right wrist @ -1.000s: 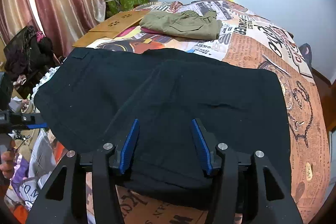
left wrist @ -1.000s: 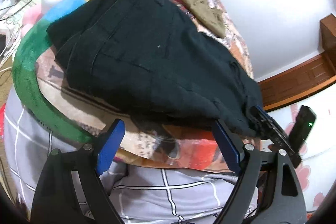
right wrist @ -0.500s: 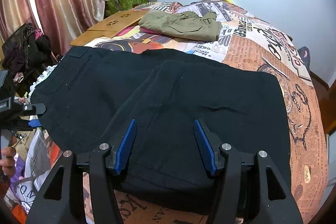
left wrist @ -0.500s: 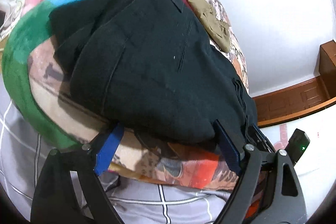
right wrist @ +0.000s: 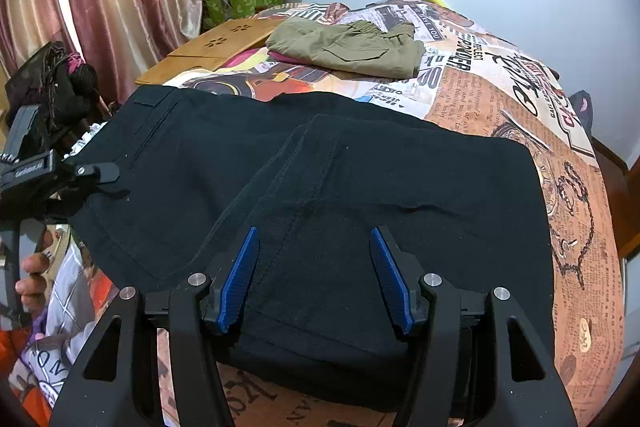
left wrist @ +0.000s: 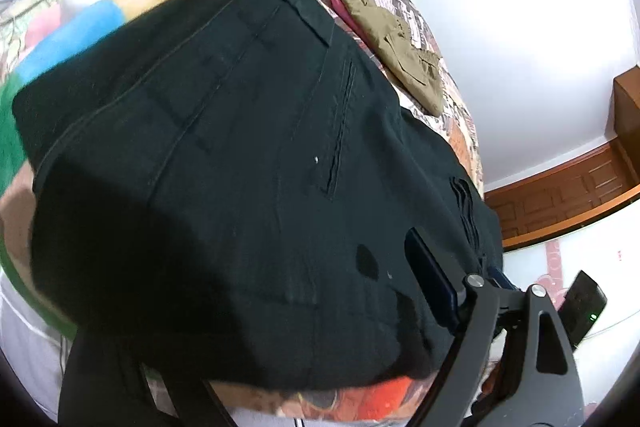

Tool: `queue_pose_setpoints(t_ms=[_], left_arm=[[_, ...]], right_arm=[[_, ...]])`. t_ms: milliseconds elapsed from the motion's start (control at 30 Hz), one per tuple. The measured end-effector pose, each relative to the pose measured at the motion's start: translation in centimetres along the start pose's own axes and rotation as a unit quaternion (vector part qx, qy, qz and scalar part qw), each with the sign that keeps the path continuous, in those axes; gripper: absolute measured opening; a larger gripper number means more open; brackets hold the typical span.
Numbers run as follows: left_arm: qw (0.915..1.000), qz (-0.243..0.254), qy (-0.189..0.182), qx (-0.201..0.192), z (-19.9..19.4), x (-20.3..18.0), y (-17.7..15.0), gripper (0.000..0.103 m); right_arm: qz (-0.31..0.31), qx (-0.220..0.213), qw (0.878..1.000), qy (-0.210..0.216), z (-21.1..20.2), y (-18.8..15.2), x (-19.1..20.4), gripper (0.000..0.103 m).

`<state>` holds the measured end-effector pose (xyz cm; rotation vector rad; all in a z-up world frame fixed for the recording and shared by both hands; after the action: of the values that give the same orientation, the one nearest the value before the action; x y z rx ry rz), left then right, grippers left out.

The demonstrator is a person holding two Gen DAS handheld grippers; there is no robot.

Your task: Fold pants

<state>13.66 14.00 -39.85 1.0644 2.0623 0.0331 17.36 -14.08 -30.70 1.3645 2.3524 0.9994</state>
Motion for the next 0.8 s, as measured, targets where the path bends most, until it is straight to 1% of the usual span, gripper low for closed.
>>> queue_pose_setpoints(t_ms=[67,133,167,200,233,267,333,400,467,533,633,700,800], left_arm=[[0.9997,0.008,0.019,-0.01,-0.1,-0.4,0.3,0.079],[0.9988,0.018,0.042,-0.017,-0.2,-0.7,0.4,0.066],[0.9977,0.027,0.059,-0.021,-0.3,-0.9,0.4,0.063],[0.9966,0.034,0.072,-0.024,-0.4,-0.9,0.3,0.054],[0.9947,0.042,0.09,-0.028,-0.6,-1.0,0.2,0.044],[0.9934,0.048,0.1,-0.03,-0.7,-1.0,0.3,0.039],[0.9931,0.054,0.098,-0.034,-1.0,-1.1,0.4,0.032],[0.9926,0.059,0.098,-0.04,-1.4,-1.3,0.6,0.028],[0.9901,0.076,0.106,-0.053,-1.8,-2.1,0.9,0.024],[0.9861,0.098,0.117,-0.066,-2.5,-3.0,0.9,0.021],[0.9778,0.137,0.133,-0.088,-3.2,-4.9,1.3,0.02],[0.9753,0.155,0.127,-0.093,-3.7,-6.2,1.8,0.018],[0.9726,0.172,0.115,-0.105,-4.7,-8.1,2.6,0.017]], right_arm=[[0.001,-0.001,1.0,0.001,0.0,0.0,0.0,0.055],[0.002,-0.002,1.0,0.002,0.0,-0.1,-0.1,0.055],[0.002,-0.002,1.0,0.003,0.0,-0.1,-0.1,0.055],[0.002,-0.002,1.0,0.003,0.0,-0.1,-0.1,0.055],[0.002,-0.002,1.0,0.004,0.0,-0.1,-0.1,0.055],[0.002,-0.002,1.0,0.004,0.0,-0.1,-0.1,0.055],[0.002,-0.003,1.0,0.005,0.0,-0.1,0.0,0.055],[0.003,-0.003,1.0,0.005,0.0,0.0,0.0,0.055],[0.004,-0.003,1.0,0.005,0.0,0.0,0.0,0.055],[0.004,-0.001,1.0,0.005,-0.1,0.0,0.1,0.055],[0.004,0.0,1.0,0.005,-0.5,0.3,0.0,0.055],[0.004,-0.005,1.0,0.0,-1.1,0.5,-0.3,0.055],[0.006,-0.033,0.999,-0.015,-2.7,0.8,-1.1,0.055]])
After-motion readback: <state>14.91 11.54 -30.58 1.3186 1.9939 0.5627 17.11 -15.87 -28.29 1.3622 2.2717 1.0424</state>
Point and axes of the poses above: each gripper's, at about its wrist camera, not at the fingertips, and z roughly the way its jaws point, x to its left, y to its top, the point moved 4 cm from there along z, roughly the way its jaws point, and after that the axes turned 3 degrees about z, right-handed, at the moved point
